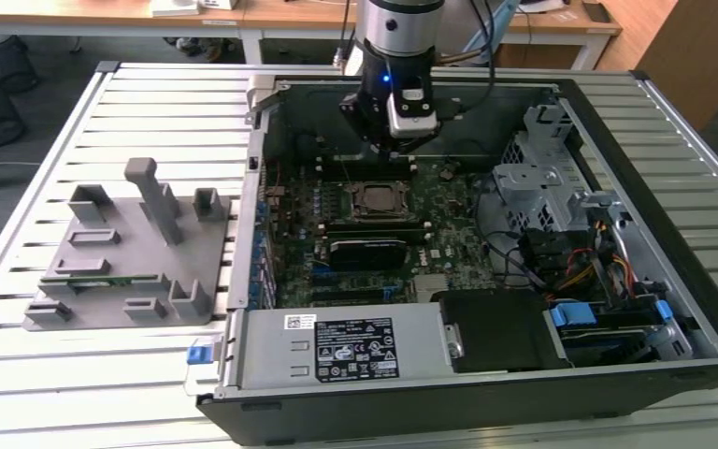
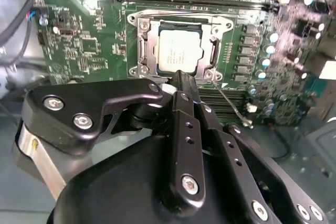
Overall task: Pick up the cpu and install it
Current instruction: 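Install the first cpu locking lever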
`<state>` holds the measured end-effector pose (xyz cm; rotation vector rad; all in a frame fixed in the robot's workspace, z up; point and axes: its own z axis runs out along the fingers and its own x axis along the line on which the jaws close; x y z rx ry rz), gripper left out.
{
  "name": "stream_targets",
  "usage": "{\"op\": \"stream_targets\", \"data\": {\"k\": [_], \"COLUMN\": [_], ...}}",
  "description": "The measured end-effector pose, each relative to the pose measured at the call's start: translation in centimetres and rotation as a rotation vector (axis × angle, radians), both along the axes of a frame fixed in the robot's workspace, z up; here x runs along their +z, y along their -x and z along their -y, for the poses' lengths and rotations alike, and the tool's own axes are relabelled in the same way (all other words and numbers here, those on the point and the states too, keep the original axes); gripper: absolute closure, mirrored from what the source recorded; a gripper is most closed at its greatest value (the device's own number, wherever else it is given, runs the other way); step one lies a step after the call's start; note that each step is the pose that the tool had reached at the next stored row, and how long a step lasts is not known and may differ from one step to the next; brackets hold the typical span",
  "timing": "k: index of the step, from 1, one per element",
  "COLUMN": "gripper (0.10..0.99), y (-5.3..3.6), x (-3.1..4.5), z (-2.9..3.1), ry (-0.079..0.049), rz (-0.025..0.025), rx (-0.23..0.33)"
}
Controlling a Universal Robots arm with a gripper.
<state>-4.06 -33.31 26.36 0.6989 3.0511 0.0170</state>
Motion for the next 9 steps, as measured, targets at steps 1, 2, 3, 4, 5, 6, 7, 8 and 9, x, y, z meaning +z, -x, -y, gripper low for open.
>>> {"op": "stream_targets", "data": {"k": [1,2,3,4,5,6,7,8,9], "gripper": [0.98,0.98,0.98,0.98,0.98,0.98,0.98,0.98,0.98], "y": [0.0,0.0,0.0,0.0,0.0,0.0,0.0,0.0,0.0], "x": [0.0,0.0,0.0,0.0,0.0,0.0,0.0,0.0,0.0], "z": [0.0,0.0,0.0,0.0,0.0,0.0,0.0,0.0,0.0], "ry": [0.0,0.0,0.0,0.0,0.0,0.0,0.0,0.0,0.0], "rz": [0.0,0.0,0.0,0.0,0.0,0.0,0.0,0.0,0.0], "rx": [0.018,0.036,0.054,0.074,0.092,0.11,0.128,0.146,0.164]}}
